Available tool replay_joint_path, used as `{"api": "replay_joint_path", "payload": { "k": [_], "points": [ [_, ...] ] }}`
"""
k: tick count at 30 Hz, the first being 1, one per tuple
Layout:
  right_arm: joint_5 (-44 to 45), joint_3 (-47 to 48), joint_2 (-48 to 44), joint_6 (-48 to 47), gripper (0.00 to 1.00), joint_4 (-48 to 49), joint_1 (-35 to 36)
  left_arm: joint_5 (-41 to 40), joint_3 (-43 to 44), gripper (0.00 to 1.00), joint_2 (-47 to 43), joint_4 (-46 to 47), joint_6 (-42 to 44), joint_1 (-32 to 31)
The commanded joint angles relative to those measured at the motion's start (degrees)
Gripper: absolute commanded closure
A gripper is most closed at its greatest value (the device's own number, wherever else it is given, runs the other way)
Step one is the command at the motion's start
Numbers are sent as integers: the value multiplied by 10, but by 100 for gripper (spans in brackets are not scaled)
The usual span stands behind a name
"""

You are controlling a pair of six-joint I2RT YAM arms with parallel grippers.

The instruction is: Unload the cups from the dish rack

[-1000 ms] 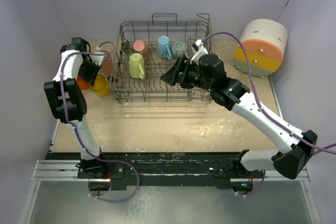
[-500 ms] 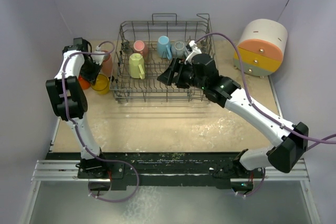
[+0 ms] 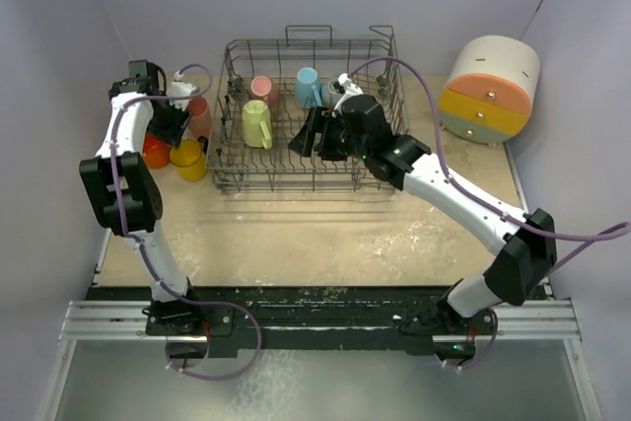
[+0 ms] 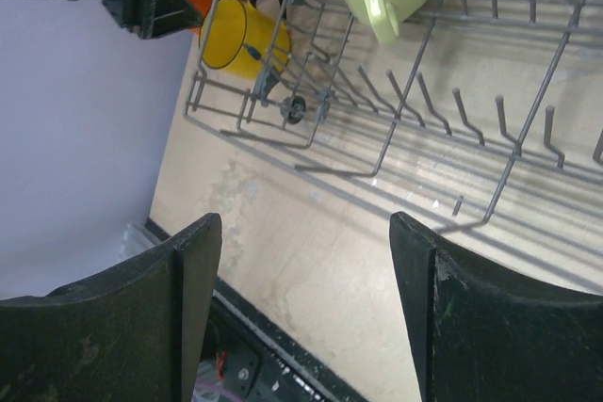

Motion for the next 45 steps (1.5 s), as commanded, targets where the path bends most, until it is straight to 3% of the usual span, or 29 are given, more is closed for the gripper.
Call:
{"api": "replay_joint_path", "payload": {
  "k": [1, 3, 5, 6, 14, 22, 39, 45],
  "points": [
    [33, 77, 47, -65, 26, 14, -3, 44, 45, 44, -71, 6, -2, -2],
    [37, 126, 93, -99, 26, -9, -3, 62, 63, 30, -94, -1, -5, -2],
    [45, 187, 147, -145, 26, -34, -3, 88, 76, 2, -123, 3, -6, -2],
    [50, 218, 185, -163, 26, -46, -2, 97, 77, 0, -140, 10, -8, -3],
    [64, 411, 367, -241, 32, -96, 2, 173, 51, 1, -223, 2, -27, -2],
    [78, 528, 471, -265, 34, -108, 17, 183, -59, 1, -270, 32, -22, -2],
    [82, 563, 552, -256, 52, -68, 26, 159, -106, 1, -288, 51, -17, -2],
    [98, 571, 564, -245, 66, -59, 30, 155, -111, 1, -294, 54, -18, -3]
  ]
}}
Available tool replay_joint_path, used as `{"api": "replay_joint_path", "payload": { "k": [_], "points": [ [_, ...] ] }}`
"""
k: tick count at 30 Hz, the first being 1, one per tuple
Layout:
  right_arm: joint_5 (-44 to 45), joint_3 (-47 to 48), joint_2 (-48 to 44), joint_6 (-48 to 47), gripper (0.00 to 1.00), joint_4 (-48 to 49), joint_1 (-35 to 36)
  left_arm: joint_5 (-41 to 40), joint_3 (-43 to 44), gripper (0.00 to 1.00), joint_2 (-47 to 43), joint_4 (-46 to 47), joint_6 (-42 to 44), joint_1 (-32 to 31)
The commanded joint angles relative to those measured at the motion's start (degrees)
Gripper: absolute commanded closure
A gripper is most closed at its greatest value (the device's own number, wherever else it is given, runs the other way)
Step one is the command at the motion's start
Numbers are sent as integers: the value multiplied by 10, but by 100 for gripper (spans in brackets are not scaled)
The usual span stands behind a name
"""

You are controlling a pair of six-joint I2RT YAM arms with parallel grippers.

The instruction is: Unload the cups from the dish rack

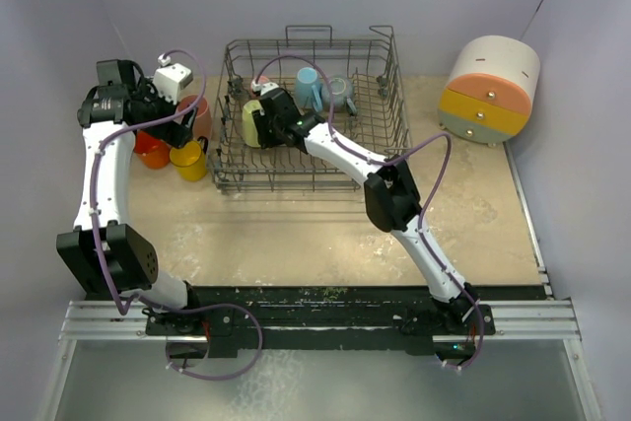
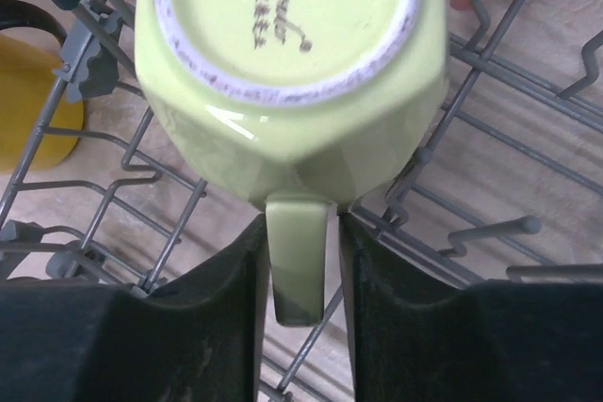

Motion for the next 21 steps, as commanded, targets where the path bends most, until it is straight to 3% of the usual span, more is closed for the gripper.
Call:
{"api": "replay_joint_path", "payload": {
  "k": [1, 9, 21],
  "points": [
    [26, 28, -16, 6, 71, 31, 8, -1, -4, 1, -27, 28, -2, -2],
    [75, 22, -54, -28, 99, 51, 17, 15, -27, 1, -32, 46, 1, -2],
    [114, 19, -112, -38, 100, 99, 19, 52, -71, 1, -49, 92, 7, -2]
  ]
}}
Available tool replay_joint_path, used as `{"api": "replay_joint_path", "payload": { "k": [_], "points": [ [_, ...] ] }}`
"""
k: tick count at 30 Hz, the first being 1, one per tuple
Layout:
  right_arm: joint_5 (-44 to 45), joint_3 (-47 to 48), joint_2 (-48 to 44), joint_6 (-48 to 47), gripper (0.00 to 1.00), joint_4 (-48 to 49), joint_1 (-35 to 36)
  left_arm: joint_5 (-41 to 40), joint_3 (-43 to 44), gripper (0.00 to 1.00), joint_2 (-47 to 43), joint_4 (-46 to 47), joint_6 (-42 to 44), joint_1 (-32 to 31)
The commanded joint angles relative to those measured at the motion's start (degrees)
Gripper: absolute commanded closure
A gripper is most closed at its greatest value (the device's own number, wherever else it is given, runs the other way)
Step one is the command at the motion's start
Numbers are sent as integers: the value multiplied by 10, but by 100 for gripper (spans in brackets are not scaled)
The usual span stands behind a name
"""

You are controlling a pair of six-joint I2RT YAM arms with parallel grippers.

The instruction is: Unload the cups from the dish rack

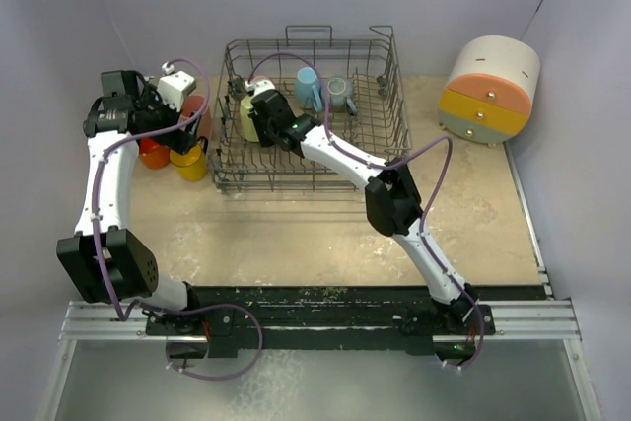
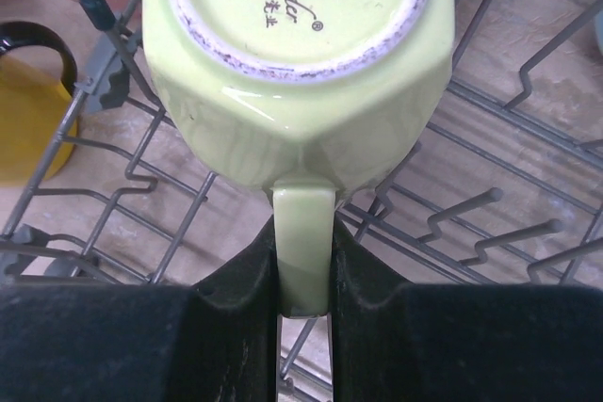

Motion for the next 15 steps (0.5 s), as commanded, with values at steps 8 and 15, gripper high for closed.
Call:
{"api": "replay_joint_path", "payload": {
  "k": [8, 15],
  "points": [
    [13, 32, -167, 30, 100, 83, 2, 136, -42, 1, -60, 70, 65, -2],
    [-108, -122, -317, 125, 100, 70, 1, 259, -77, 1, -113, 78, 161, -3]
  ]
}}
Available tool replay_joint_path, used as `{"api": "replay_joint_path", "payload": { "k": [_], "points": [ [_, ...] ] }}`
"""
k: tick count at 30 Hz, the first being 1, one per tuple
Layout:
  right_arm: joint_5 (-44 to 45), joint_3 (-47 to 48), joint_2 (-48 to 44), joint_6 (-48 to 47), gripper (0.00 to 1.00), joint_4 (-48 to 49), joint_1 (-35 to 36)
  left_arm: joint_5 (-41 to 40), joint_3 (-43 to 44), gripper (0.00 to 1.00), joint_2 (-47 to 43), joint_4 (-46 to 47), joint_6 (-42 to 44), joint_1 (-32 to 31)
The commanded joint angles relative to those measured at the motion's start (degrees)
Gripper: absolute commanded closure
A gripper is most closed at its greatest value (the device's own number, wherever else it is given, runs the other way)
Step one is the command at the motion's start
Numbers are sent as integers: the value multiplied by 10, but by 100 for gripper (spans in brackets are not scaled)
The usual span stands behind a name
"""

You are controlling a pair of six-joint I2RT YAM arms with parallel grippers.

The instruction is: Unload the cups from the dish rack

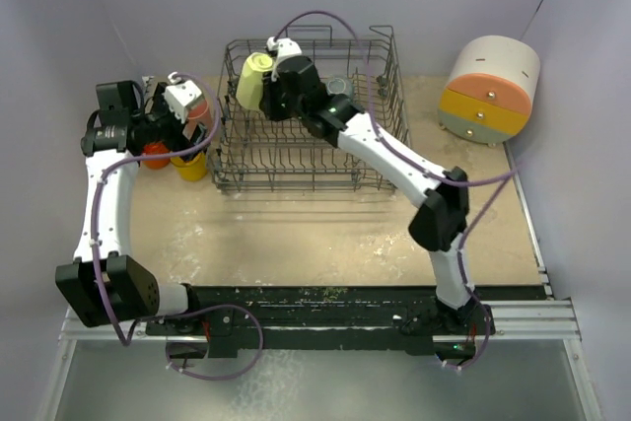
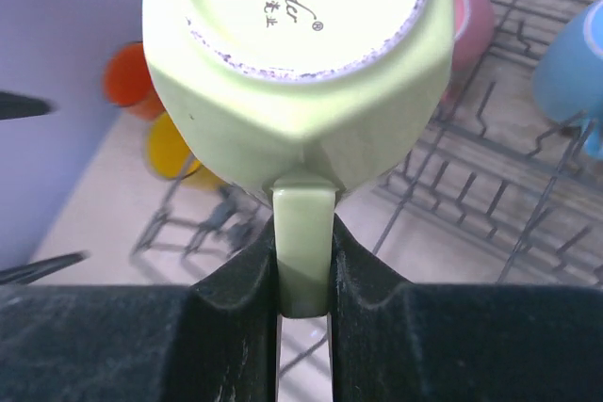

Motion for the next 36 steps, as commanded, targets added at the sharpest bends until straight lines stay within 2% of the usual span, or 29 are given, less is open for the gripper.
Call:
{"api": "replay_joint_path", "payload": {
  "k": [1, 5, 8, 11, 17, 23, 30, 36],
  "points": [
    [-102, -81, -146, 93, 100, 71, 1, 125, -37, 1, -67, 39, 92, -4],
    [-189, -181, -224, 178, 100, 116, 1, 152, -74, 1, -136, 58, 141, -18],
    [-241, -252, -264, 247, 100, 196, 2, 149, -81, 0, -167, 64, 161, -40],
    [-293, -301, -280, 332, 100, 257, 2, 148, -83, 2, -191, 65, 172, -50],
    [-352, -365, -303, 430, 100, 363, 3, 145, -90, 5, -237, 59, 202, -50],
    [-379, -413, -309, 502, 100, 439, 17, 162, -93, 17, -260, 76, 183, -50],
    [-380, -462, -318, 579, 100, 542, 41, 165, -82, 22, -251, 72, 179, -50],
    [-375, -481, -317, 628, 100, 606, 67, 174, -86, 39, -256, 85, 146, -50]
  ]
}}
